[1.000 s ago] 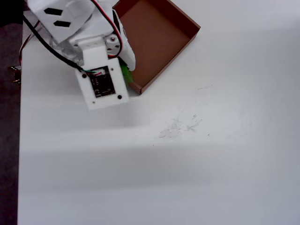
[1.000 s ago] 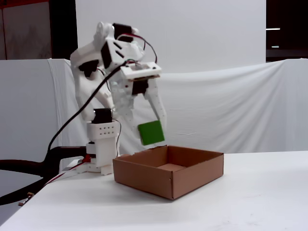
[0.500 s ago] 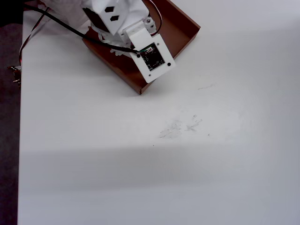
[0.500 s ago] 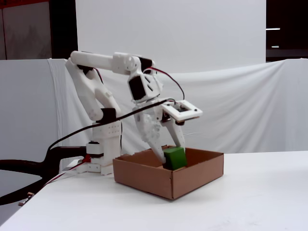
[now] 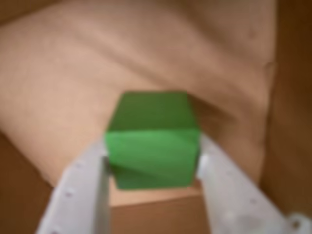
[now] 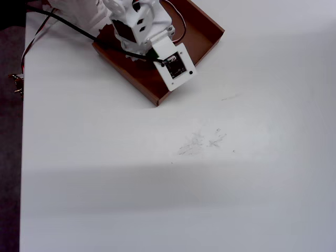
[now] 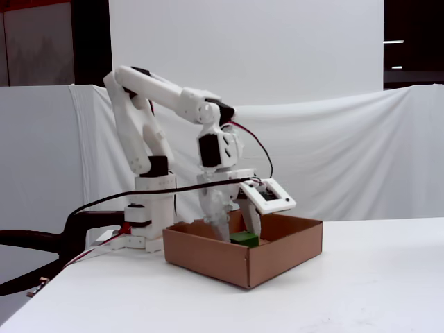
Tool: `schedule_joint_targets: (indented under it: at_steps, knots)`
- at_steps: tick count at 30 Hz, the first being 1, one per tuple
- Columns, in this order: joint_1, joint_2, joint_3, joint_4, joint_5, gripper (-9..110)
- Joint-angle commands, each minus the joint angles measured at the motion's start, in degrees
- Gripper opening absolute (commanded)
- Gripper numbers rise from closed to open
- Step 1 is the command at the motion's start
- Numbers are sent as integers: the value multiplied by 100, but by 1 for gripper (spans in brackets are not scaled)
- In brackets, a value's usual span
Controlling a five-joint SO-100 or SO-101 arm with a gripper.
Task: Grasp a green cube and put it in a box.
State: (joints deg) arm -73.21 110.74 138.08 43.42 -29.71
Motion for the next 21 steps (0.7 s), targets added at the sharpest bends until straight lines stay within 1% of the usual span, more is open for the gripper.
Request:
schedule_joint_targets:
  at_steps: [1,7,9,17,21]
  knots:
    - [88,-35,-193,-9,18,19]
    - [308,202,-299,44,26,29]
    - [413,343,-378,132,9,31]
    - [1239,1266,-958,782,-44,34]
    - [1828,1898,-1020,677,-193,32]
